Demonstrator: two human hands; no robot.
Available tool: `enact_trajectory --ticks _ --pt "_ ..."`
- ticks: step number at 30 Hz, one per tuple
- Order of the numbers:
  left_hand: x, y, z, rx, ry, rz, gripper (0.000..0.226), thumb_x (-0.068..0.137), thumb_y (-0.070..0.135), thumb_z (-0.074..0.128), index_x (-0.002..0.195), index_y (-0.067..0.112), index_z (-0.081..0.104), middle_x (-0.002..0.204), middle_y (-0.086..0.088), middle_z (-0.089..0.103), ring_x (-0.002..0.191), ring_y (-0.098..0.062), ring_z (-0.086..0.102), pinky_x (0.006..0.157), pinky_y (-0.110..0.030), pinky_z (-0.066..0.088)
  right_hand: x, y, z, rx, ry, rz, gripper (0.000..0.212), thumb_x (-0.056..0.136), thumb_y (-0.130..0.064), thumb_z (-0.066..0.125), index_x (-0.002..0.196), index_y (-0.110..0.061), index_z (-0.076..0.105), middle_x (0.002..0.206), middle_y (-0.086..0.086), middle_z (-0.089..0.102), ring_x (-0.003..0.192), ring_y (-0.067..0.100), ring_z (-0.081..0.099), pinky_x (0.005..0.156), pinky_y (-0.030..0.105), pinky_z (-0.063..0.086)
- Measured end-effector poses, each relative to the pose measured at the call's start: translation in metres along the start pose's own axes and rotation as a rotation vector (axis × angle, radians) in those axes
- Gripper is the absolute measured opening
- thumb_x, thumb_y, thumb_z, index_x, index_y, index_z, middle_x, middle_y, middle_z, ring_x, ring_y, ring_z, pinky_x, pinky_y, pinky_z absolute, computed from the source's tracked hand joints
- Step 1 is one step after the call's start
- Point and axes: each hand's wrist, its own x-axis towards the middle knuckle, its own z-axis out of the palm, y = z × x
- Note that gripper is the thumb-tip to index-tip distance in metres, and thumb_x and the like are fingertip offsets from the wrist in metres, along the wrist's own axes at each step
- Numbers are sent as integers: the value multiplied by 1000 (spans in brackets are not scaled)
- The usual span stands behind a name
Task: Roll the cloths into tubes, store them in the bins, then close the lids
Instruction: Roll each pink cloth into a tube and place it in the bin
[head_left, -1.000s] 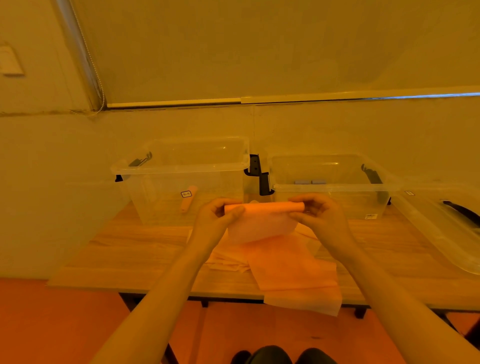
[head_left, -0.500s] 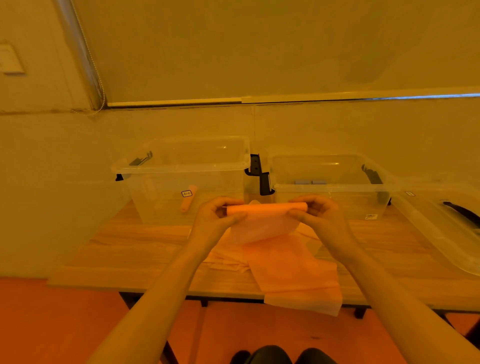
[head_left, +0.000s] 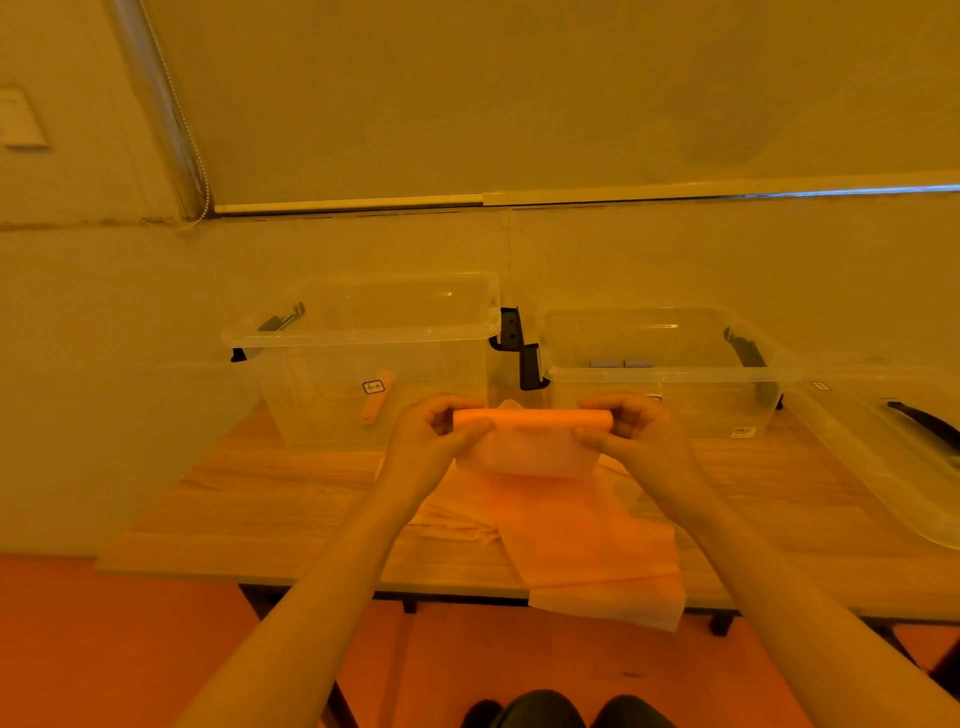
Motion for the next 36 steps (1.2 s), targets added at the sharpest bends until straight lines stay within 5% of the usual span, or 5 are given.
enact_trajectory --ticks 4,11,21,32,36 --pt "0 -1 1 -2 -13 -28 19 83 8 70 102 11 68 90 24 53 94 2 58 63 -5 48 0 1 2 -11 22 10 21 81 -12 73 100 -18 66 97 -7 67 86 3 64 61 12 52" --pt "-6 4 -2 -47 -47 -5 24 87 2 64 110 -1 66 84 27 34 63 37 39 59 1 42 -6 -2 3 9 3 -17 32 78 -4 73 100 -25 64 103 -10 64 89 2 64 64 13 53" --pt "-7 8 -3 -18 -20 -14 31 82 1 69 113 2 65 86 30 33 74 12 50 62 -4 47 -5 -3 3 -47 15 4 16 84 -14 69 100 -15 67 94 -7 65 84 3 62 60 11 52" --pt "-1 -6 1 -70 15 -6 16 88 6 64 102 -1 68 80 29 33 62 33 42 58 0 42 -9 -5 6 -48 -24 14 10 84 -14 70 91 -16 63 87 -3 66 70 3 64 55 13 51" --pt "3 -14 -1 -90 -18 -20 12 82 8 71 93 13 70 89 22 57 86 9 60 65 -6 49 -8 -2 6 -75 -4 13 11 87 -24 65 86 -13 64 84 3 67 74 11 65 56 15 53"
